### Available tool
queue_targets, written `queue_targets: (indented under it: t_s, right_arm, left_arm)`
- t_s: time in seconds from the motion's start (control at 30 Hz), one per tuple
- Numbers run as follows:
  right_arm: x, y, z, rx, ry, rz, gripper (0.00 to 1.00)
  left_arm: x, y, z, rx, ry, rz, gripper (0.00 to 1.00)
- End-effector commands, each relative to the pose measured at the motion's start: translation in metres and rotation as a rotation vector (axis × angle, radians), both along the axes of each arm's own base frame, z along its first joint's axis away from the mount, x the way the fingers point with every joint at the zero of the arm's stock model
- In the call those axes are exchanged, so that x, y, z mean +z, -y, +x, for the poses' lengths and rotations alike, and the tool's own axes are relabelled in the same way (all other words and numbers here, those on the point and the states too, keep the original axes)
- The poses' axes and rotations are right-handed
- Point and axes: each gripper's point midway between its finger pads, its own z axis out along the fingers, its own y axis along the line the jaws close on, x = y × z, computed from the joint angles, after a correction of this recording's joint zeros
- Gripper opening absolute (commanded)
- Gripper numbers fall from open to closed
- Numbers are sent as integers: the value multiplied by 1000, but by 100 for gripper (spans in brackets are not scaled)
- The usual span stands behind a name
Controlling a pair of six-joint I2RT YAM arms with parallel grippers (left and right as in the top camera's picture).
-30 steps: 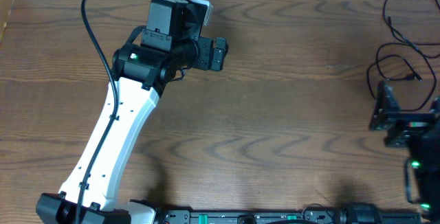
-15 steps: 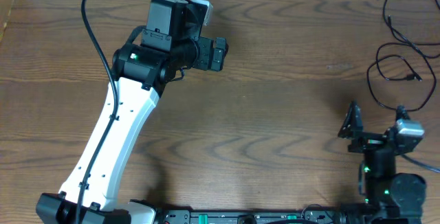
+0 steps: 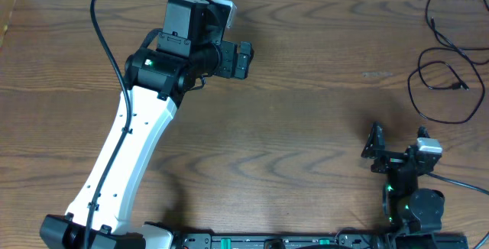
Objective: Untangle cables
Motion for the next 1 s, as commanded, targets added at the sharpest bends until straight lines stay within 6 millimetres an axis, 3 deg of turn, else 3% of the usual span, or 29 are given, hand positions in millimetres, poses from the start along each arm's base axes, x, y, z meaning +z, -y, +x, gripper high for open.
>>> queue_targets:
  t_s: [0.0, 0.97]
  right_arm:
    - [-8, -5, 0, 25, -15, 10, 99]
    - [-8, -10, 0, 52, -16, 11, 99]
  left_arm:
    - [1, -3, 1, -1, 10, 12, 98]
    - [1, -3, 1, -1, 10, 12, 98]
